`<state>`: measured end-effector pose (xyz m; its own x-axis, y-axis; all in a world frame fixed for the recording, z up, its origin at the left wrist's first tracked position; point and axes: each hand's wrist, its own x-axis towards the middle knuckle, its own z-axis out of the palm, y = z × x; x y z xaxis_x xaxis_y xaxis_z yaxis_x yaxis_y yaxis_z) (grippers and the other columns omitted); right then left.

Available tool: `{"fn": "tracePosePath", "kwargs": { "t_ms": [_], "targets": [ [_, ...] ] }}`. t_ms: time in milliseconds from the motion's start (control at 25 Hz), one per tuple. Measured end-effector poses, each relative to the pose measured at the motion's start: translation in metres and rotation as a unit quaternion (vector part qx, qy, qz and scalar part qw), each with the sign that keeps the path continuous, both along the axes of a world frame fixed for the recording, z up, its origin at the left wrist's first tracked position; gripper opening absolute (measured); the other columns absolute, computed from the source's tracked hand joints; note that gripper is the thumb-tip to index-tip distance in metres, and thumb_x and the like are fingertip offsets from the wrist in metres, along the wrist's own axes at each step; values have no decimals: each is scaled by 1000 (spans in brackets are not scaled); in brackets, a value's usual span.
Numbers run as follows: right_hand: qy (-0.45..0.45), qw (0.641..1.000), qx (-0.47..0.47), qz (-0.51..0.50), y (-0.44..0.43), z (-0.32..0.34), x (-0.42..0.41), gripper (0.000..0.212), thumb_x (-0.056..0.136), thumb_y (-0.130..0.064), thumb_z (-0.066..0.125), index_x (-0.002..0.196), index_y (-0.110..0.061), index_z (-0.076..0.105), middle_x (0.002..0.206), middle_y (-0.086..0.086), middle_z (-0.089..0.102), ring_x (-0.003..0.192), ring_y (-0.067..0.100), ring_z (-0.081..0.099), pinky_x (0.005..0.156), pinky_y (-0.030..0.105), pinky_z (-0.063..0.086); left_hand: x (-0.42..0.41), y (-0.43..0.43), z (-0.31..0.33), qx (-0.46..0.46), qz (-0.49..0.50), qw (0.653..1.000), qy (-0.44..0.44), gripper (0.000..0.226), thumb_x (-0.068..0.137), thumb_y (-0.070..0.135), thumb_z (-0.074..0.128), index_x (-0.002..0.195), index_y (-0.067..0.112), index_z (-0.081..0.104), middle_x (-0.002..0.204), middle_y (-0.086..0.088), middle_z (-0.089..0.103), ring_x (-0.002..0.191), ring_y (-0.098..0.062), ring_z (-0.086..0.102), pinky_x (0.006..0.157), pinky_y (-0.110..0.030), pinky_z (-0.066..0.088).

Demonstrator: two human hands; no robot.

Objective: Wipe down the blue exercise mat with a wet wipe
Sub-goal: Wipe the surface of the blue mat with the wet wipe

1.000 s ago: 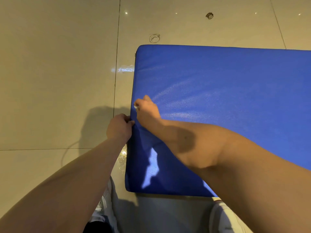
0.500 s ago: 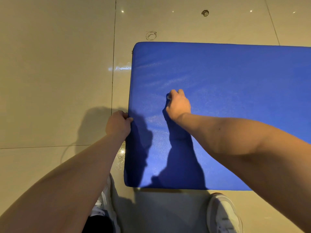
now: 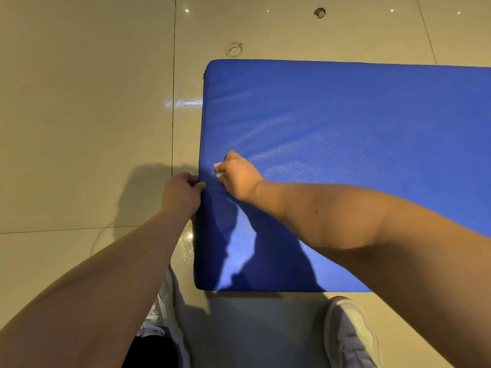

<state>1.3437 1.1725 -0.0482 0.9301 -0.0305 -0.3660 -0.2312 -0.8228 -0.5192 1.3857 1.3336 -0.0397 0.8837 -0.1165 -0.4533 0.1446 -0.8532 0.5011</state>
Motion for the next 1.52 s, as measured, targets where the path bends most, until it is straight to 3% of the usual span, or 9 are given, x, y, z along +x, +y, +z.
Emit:
{"fn": "tracePosePath", "kwargs": {
  "t_ms": [240, 400, 560, 760, 880, 1120, 1280, 1400, 1520],
  "targets": [
    [-37, 989, -96, -107, -71, 8, -43, 25, 100, -26, 52, 106, -11, 71, 111, 9, 49, 86, 34, 61, 81, 39, 53, -7, 3, 2, 2, 4, 1000, 8, 27, 95, 27, 67, 117, 12, 69, 112, -7, 70, 106, -30, 64, 88, -32, 45],
    [-41, 978, -84, -184, -60, 9, -46, 20, 94, -11, 51, 100, -13, 69, 102, 7, 48, 75, 34, 58, 77, 41, 55, -12, 7, 0, 0, 5, 1000, 10, 23, 96, 28, 66, 112, 13, 68, 101, -3, 67, 96, -26, 63, 82, -32, 44],
    [-38, 992, -19, -116, 11, 6, -16, 24, 93, -7, 50, 107, -7, 69, 110, 12, 50, 88, 39, 59, 82, 43, 52, -13, 12, -3, -6, -4, 1000, 3, 24, 94, 25, 69, 112, 11, 70, 108, -8, 71, 101, -29, 64, 86, -30, 45],
    [-24, 1000, -4, -11, 60, 19, -2, 21, 94, -11, 53, 111, -11, 64, 104, 2, 41, 87, 21, 48, 80, 37, 49, -19, 19, -3, -8, 3, 1000, 25, 16, 92, 23, 69, 105, 14, 71, 100, -6, 73, 93, -30, 69, 89, -41, 56],
    [-12, 1000, -28, 1, 41, 17, -10, 9, 95, -9, 51, 97, -11, 60, 106, 7, 46, 85, 29, 55, 76, 39, 52, -23, 20, -1, -12, 16, 1000, 22, 20, 92, 25, 71, 107, 13, 71, 104, -6, 73, 96, -28, 67, 93, -41, 54],
    [-21, 985, -115, -127, -42, 14, -58, 19, 95, -19, 50, 105, -15, 66, 113, 8, 50, 86, 34, 57, 67, 36, 42, -37, 23, 4, -1, 11, 1000, 21, 22, 94, 25, 69, 112, 12, 70, 103, -2, 68, 100, -25, 63, 89, -31, 45],
    [-18, 969, -90, -230, -31, 8, -63, 15, 92, -9, 53, 95, -7, 67, 108, 10, 50, 85, 34, 57, 67, 34, 44, -48, 30, 2, -2, 17, 1000, 18, 22, 94, 24, 69, 112, 12, 70, 108, -4, 70, 101, -25, 64, 88, -30, 44],
    [-11, 983, -39, -179, 22, 8, -48, 18, 97, -11, 50, 93, -5, 66, 115, 16, 51, 87, 36, 58, 79, 36, 49, -52, 32, 1, -8, 25, 999, 22, 22, 95, 23, 68, 114, 12, 69, 107, -3, 69, 98, -21, 62, 87, -28, 43],
    [-12, 997, 4, -71, 68, 13, -38, 21, 97, -12, 50, 109, -6, 66, 120, 17, 52, 101, 33, 56, 84, 37, 48, -54, 34, 1, -2, 19, 1000, 20, 20, 94, 21, 69, 110, 12, 71, 107, -5, 72, 103, -25, 65, 90, -31, 46]
  ]
}}
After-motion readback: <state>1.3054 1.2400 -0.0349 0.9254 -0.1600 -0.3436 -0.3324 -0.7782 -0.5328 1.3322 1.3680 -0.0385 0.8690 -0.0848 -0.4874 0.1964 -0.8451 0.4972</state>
